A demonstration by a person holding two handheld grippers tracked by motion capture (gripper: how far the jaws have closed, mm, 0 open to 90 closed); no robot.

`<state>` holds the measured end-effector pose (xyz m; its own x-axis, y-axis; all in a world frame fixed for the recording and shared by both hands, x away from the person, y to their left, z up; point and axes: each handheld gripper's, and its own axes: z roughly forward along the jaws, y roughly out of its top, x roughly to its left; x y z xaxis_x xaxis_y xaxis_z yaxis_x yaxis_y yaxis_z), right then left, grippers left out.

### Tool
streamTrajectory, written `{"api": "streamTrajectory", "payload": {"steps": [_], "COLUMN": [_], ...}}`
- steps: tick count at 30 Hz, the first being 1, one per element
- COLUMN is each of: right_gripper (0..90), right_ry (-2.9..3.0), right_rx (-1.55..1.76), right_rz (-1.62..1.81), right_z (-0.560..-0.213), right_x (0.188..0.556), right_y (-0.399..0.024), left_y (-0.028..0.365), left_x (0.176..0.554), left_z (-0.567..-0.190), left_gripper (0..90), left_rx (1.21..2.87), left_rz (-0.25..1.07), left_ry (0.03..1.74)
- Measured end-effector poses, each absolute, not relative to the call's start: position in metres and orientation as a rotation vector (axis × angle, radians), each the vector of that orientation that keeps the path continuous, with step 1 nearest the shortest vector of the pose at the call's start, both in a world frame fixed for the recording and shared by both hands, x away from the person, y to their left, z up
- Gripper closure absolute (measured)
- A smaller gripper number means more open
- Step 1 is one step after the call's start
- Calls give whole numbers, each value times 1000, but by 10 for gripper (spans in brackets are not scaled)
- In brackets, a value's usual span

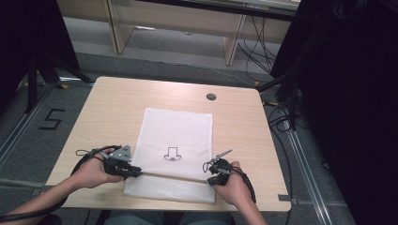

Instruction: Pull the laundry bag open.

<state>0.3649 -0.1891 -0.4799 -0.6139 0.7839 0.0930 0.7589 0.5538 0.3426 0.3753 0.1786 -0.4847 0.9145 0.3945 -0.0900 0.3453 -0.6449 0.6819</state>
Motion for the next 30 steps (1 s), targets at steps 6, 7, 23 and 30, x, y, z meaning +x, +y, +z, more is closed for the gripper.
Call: {"api": "streamTrajectory", "payload": {"steps": [6,7,23,30], "right_gripper": [900,900,900,900], "right_ry": [2716,2705,2701,2715], "right_rx": [1304,1339,1345,1305], "right_rz": [557,545,548,582], "right_z": [-481,-480,-480,-481], "right_x": [366,365,364,366], "right_y": [-190,-190,-189,-191], "left_y": [185,189,224,226], "left_x": [374,375,376,374], "left_z": [-486,-486,-492,-494], "left_gripper": [821,821,821,819], "left_rx": [2313,2341,2431,2427], "left_rz": [84,111,157,142], "left_ry": [552,545,652,644]}}
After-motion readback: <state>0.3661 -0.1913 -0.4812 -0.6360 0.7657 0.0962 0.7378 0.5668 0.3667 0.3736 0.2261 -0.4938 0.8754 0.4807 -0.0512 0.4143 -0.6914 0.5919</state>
